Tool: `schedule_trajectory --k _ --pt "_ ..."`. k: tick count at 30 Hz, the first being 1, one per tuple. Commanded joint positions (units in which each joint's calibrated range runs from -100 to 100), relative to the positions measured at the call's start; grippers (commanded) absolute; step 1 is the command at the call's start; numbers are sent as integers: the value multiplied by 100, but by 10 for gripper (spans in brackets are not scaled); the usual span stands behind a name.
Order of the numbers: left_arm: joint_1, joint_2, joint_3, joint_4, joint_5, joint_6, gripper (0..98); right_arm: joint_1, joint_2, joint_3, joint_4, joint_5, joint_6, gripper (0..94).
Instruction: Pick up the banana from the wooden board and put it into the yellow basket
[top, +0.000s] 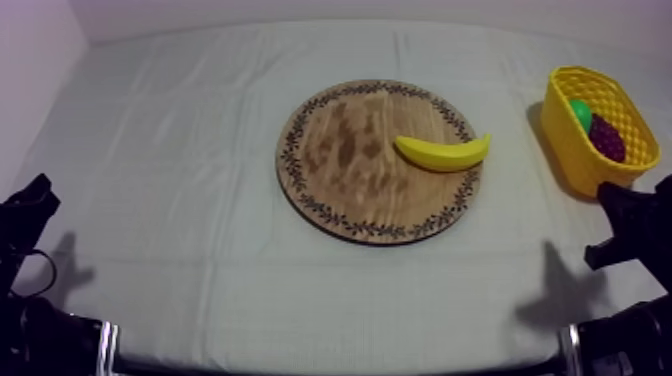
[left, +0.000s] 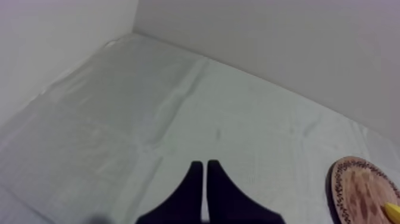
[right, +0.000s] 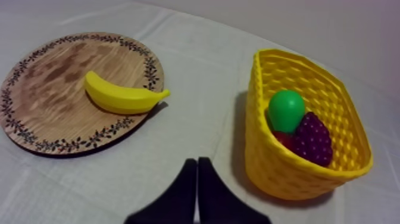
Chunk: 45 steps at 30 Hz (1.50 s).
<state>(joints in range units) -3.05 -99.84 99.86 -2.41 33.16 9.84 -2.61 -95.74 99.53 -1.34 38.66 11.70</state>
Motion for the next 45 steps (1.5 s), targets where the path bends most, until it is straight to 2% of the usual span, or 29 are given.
schedule_trajectory --k 1,13,18,24,28,37,41,45 --pt "-2 2 3 -1 -1 0 1 0 -1 3 -1 -3 0 4" --pt "-2 2 3 -1 -1 0 1 -10 -1 3 -1 -3 3 4" --pt "-2 2 3 -1 -1 0 1 -240 -1 3 -1 -3 0 4" --pt "-2 2 3 -1 -1 -2 1 -900 -1 -26 -9 106 -555 7" --pt "-2 2 3 -1 -1 0 1 -1215 4 -4 -10 35 -445 6" --pt "-2 2 3 -1 -1 -2 1 -1410 118 -101 44 -85 -232 6" --pt "-2 2 3 -1 -1 -4 1 -1509 613 -405 220 -119 -239 5" --pt "-2 2 3 -1 -1 -5 1 -1571 1422 -1119 247 96 -116 5"
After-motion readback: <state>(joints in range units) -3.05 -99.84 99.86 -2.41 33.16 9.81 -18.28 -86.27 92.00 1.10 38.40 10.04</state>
